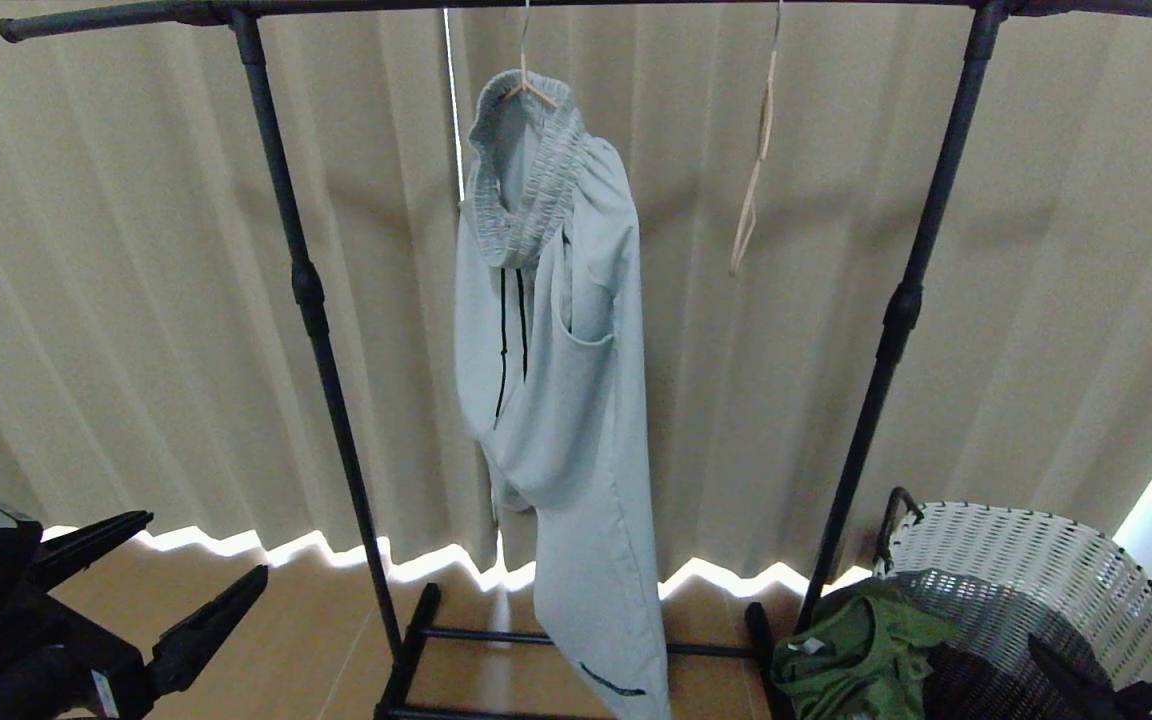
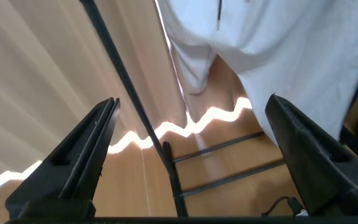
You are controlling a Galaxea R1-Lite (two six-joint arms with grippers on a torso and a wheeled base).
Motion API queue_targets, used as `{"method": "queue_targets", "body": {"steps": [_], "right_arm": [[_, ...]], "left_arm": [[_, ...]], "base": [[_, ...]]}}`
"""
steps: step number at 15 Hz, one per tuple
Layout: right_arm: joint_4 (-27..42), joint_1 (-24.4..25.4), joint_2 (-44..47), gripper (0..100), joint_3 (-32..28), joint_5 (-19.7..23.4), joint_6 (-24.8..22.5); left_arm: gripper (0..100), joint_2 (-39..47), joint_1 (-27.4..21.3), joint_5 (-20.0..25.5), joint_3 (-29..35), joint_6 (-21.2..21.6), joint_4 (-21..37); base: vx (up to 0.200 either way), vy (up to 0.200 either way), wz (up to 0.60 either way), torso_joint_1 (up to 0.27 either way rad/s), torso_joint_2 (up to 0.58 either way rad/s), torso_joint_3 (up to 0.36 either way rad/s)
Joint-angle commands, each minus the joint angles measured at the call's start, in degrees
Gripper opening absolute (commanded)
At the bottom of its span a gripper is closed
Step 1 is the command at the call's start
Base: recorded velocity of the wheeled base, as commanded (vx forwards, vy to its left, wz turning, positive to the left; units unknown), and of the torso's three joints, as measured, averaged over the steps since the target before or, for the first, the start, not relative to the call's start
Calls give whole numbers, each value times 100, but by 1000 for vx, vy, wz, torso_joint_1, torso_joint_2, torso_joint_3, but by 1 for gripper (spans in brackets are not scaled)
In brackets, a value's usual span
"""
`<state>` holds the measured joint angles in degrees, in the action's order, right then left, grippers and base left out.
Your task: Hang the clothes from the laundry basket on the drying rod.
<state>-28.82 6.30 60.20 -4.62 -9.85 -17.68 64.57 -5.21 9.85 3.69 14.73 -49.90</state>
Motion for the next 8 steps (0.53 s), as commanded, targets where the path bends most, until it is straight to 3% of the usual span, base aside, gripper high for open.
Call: {"method": "queue_targets", "body": {"steps": [1,4,7,8], "right_arm": [[-1,3,10,100,5,9,1],[-36,3,-157,100,154,36,27],[8,11,-43,100,102,185,-43],[61,11,27,100,67,176,-298]], "left_arm": [[100,29,2,-1,-9,4,-3],[100,29,-42,8,-18,22,-3],[100,20,-270,26,-71,22,-11],[100,-6,-411,26,-79,22,-11]], "base": [[200,0,0,-7,-2,2],[200,0,0,4,2,1],[0,0,0,0,0,0],[0,0,0,0,0,0]]}}
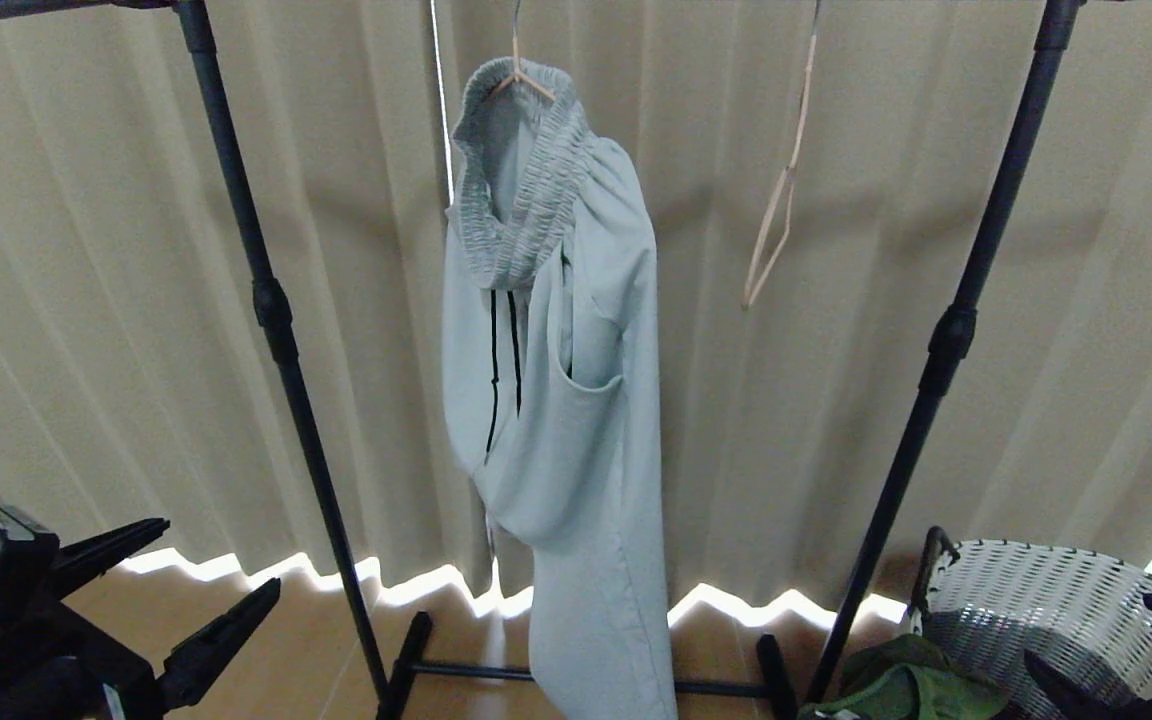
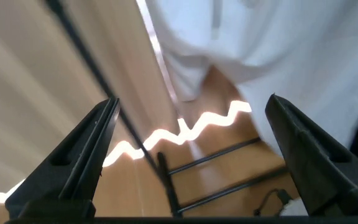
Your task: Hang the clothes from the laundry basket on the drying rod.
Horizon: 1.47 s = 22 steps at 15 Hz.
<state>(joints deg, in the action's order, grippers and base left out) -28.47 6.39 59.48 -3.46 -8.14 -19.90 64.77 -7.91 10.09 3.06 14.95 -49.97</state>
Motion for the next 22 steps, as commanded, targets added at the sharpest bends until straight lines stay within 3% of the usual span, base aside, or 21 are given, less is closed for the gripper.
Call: {"method": "queue_targets", "body": {"steps": [1,5,6,9,12,13,14,16,19,22], "right_arm": [[210,-24,301,100,-49,-21,-445],[922,-129,855,100,-278,15,-700],[1616,-94,1558,100,-849,76,-682],[1669,-67,2727,100,-1324,287,-568],[1555,697,3720,100,-1561,278,566],[1537,1040,3975,100,-1754,225,1181],[1563,1049,4133,100,-1913,199,1269],[1598,688,4529,100,-2211,129,1225],[1581,143,4705,100,-2299,-170,636],[1572,-15,4792,100,-2422,-188,522]], "left_arm": [[100,-43,-307,1,-16,0,-4],[100,-228,-747,-7,-16,-9,-4],[100,-456,-888,-7,-25,-18,5],[100,-588,-896,1,-25,-9,14],[100,-588,-905,1,-42,-9,22],[100,-597,-896,1,-51,-9,22],[100,-597,-896,1,-51,-9,14],[100,-597,-896,1,-42,-9,14],[100,-597,-896,1,-42,-9,14],[100,-588,-896,1,-51,-9,22]], "base": [[0,0,0,0,0,0],[0,0,0,0,0,0],[0,0,0,0,0,0],[0,0,0,0,0,0],[0,0,0,0,0,0],[0,0,0,0,0,0],[0,0,0,0,0,0],[0,0,0,0,0,0],[0,0,0,0,0,0],[0,0,0,0,0,0]]}}
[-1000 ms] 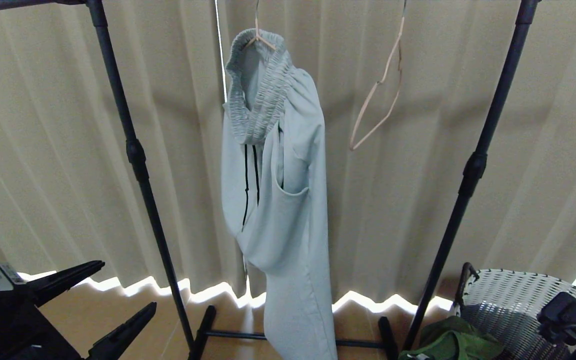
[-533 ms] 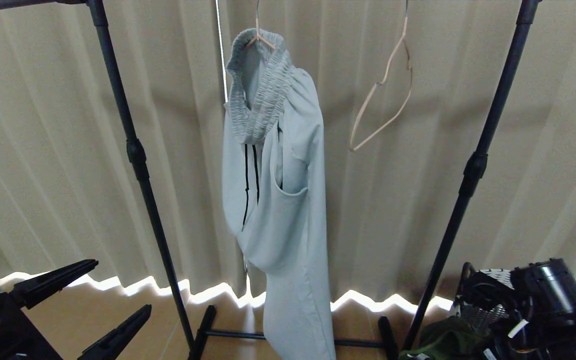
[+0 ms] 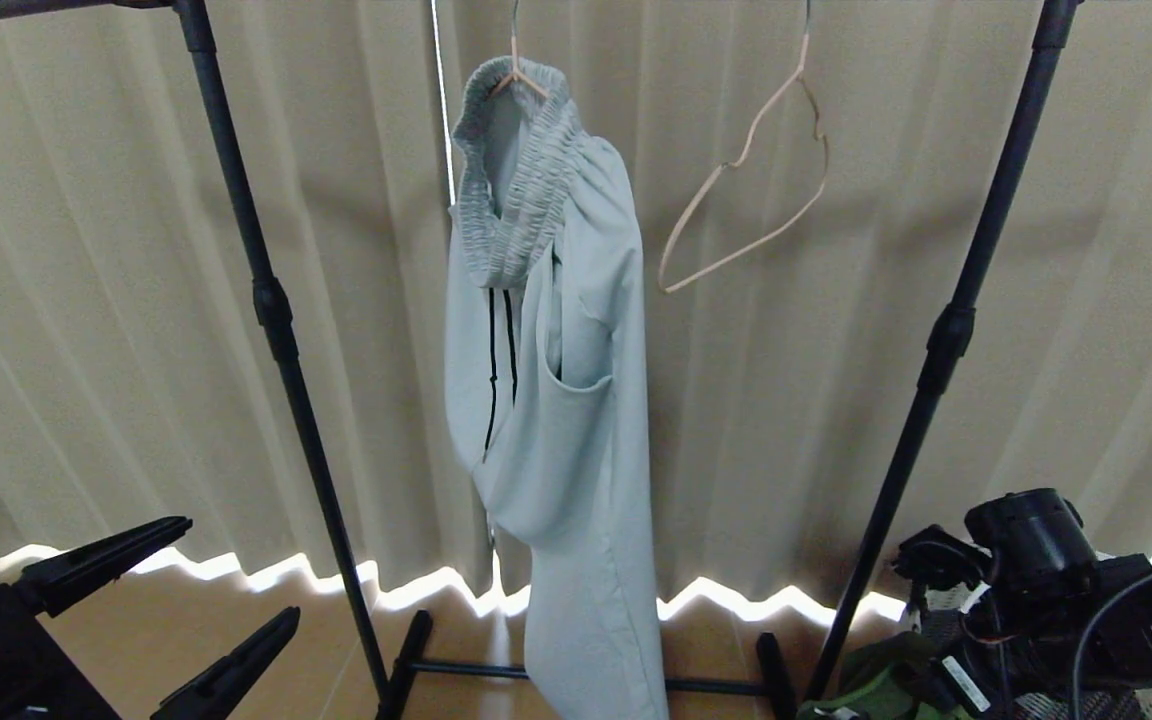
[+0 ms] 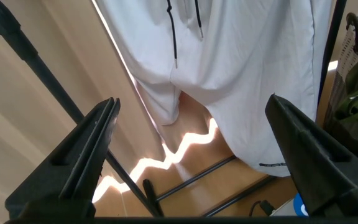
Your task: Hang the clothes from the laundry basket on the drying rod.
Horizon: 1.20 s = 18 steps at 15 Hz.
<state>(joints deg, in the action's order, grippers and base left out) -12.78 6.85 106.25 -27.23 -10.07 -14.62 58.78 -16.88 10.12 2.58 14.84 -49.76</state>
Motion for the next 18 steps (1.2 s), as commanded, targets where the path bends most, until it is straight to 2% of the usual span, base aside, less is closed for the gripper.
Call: {"method": "queue_targets", "body": {"steps": [1,13,14,18], "right_arm": [[-41,-87,220,100,-63,-4,-6],[-58,-96,704,100,-256,14,11],[-58,-96,730,0,-256,14,11],[-58,-96,695,0,-239,58,20]], "left_arm": [[100,10,1,-1,-4,2,-7],[100,10,10,-10,-4,2,2],[100,10,10,-10,-4,2,2],[100,19,10,-10,-4,2,2]], "base": [[0,0,0,0,0,0],[0,0,0,0,0,0],[0,0,0,0,0,0],[0,0,0,0,0,0]]}}
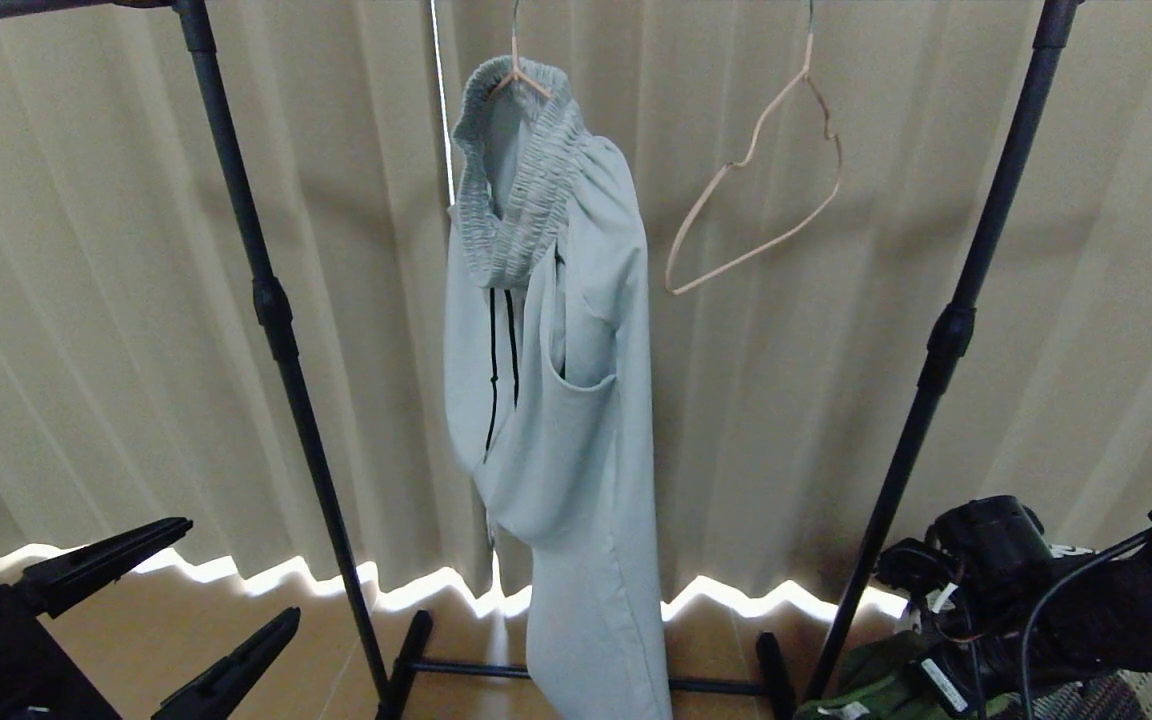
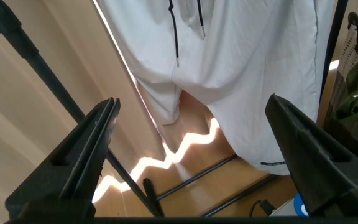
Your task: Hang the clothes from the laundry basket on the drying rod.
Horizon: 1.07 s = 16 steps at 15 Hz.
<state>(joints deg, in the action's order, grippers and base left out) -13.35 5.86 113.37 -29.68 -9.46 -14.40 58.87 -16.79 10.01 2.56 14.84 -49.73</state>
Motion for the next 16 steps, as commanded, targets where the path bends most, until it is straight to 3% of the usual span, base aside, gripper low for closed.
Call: {"method": "queue_targets", "body": {"steps": [1,4,11,16], "right_arm": [[-1,2,-61,0,15,6,-2],[-1,2,-465,0,42,32,7],[-1,11,-3102,0,94,304,60],[-238,11,-3937,0,-64,383,60]], "left_arm": [[100,11,0,1,-1,-7,-2],[100,11,9,1,-1,-7,7],[100,-7,26,1,-45,11,-11],[100,-25,26,-8,-63,2,-20]], "base": [[0,0,0,0,0,0],[0,0,0,0,0,0],[0,0,0,0,0,0],[0,0,0,0,0,0]]}}
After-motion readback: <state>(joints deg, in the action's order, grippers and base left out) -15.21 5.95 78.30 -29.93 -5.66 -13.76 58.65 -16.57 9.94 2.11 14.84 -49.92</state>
